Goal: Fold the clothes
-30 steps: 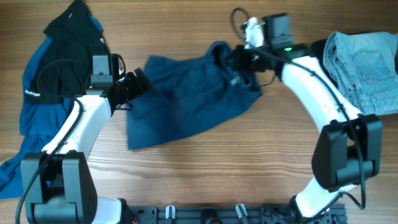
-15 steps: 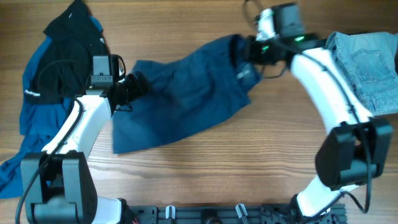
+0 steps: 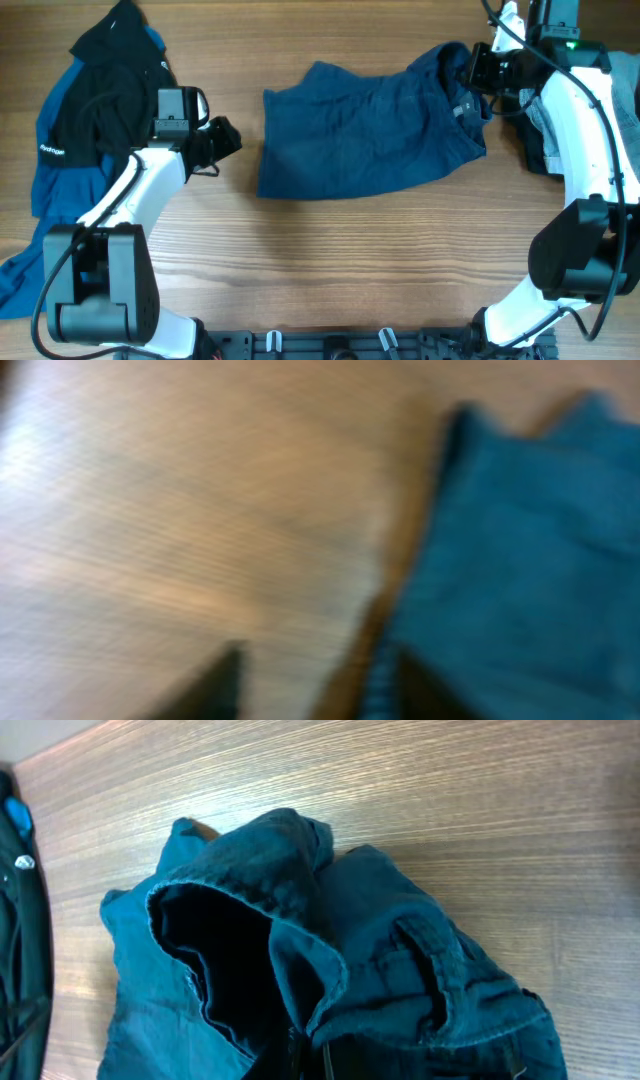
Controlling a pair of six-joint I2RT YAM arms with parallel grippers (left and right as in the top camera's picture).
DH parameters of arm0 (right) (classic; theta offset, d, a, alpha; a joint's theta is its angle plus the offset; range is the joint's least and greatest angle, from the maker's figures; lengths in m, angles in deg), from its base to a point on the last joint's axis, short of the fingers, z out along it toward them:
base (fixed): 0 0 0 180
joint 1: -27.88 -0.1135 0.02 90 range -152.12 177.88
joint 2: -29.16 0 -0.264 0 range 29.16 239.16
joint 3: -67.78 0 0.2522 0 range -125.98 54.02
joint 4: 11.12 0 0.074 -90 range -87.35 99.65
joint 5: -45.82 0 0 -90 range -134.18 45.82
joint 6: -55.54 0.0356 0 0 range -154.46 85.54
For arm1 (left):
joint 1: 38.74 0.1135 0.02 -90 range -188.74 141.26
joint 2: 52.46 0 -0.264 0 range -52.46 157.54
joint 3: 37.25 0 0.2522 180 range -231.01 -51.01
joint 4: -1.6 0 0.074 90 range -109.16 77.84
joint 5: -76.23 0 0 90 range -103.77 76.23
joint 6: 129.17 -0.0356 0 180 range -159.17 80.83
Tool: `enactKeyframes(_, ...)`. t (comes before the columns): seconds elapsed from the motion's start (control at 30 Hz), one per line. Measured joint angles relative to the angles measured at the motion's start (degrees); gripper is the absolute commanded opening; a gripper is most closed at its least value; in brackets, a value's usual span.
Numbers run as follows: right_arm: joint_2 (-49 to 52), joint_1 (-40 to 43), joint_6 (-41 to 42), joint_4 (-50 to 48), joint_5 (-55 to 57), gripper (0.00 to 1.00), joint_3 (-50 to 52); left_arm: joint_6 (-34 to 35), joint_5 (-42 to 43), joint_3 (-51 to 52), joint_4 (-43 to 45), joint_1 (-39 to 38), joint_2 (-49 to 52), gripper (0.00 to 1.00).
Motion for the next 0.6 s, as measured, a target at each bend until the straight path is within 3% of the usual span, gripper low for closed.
enactKeyframes(0.2,0.0,-0.31,-0.22,0.42,-0.35,0.04,0.0,-4.37,6.78,0.0,7.98,-2.75,0.48,0.04)
enactKeyframes(0.6,0.0,-2.14,-0.22,-0.76,-0.35,0.04,0.0,-8.15,19.98,-0.11,24.59,-2.84,12.59,0.04)
